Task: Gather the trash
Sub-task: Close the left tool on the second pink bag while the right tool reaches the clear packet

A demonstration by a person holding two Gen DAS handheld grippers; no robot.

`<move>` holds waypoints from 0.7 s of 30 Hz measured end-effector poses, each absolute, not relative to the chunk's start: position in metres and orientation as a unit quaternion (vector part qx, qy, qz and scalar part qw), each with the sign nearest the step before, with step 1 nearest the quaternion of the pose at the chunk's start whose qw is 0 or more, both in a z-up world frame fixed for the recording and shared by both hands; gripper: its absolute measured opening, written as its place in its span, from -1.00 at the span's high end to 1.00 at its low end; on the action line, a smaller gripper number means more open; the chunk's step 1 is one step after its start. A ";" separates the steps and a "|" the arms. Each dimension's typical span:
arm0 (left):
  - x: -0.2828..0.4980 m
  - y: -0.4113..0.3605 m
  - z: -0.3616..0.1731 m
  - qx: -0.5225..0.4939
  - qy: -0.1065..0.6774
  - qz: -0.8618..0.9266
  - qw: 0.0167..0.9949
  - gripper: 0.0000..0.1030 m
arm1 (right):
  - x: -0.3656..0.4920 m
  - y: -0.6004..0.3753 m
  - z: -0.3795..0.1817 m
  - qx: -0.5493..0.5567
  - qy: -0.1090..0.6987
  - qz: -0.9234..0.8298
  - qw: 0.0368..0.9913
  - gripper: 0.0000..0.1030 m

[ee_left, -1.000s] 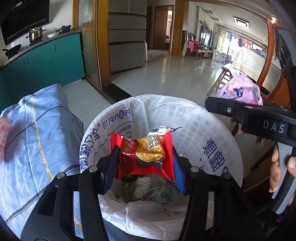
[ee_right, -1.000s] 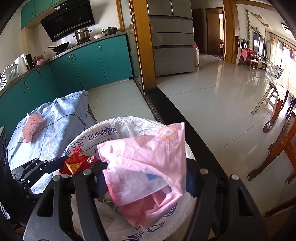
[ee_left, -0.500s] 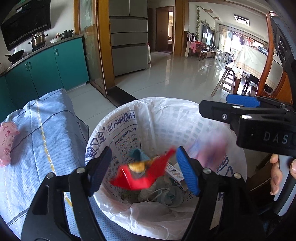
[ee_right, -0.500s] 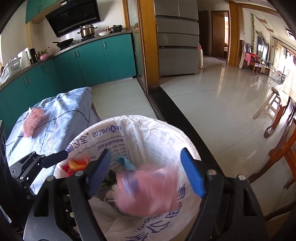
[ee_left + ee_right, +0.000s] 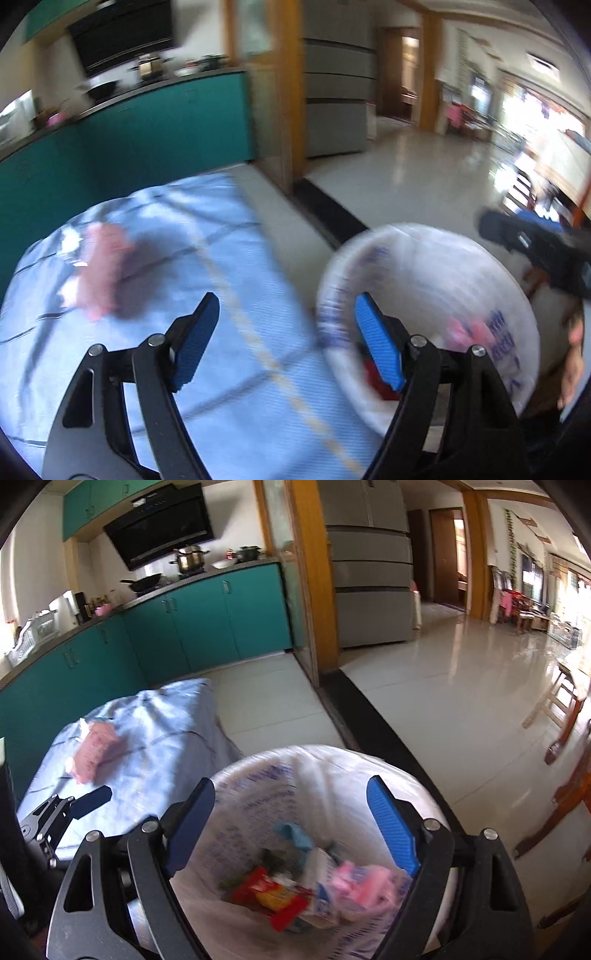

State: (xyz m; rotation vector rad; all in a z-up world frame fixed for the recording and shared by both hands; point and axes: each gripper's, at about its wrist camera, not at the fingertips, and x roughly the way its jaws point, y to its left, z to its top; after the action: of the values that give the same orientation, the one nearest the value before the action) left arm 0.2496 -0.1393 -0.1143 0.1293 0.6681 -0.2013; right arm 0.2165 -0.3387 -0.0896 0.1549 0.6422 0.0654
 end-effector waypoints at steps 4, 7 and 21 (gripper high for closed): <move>0.274 -0.083 -0.087 0.063 0.317 -0.038 0.946 -0.62 | 0.232 -0.302 -0.086 0.060 0.311 0.058 0.947 -0.68; 0.309 -0.033 -0.080 0.034 0.324 -0.003 0.946 -0.65 | 0.244 -0.280 -0.089 0.056 0.320 0.073 0.943 -0.68; 0.342 0.059 -0.127 -0.052 0.439 -0.083 0.893 0.51 | 0.334 -0.185 -0.089 0.084 0.343 0.168 0.920 -0.72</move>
State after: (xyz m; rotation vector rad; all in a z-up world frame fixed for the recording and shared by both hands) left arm 0.3419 0.0588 -0.1268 -0.1086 0.9113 -0.1716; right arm 0.3343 -0.1847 -0.0891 0.1721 0.7056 0.3456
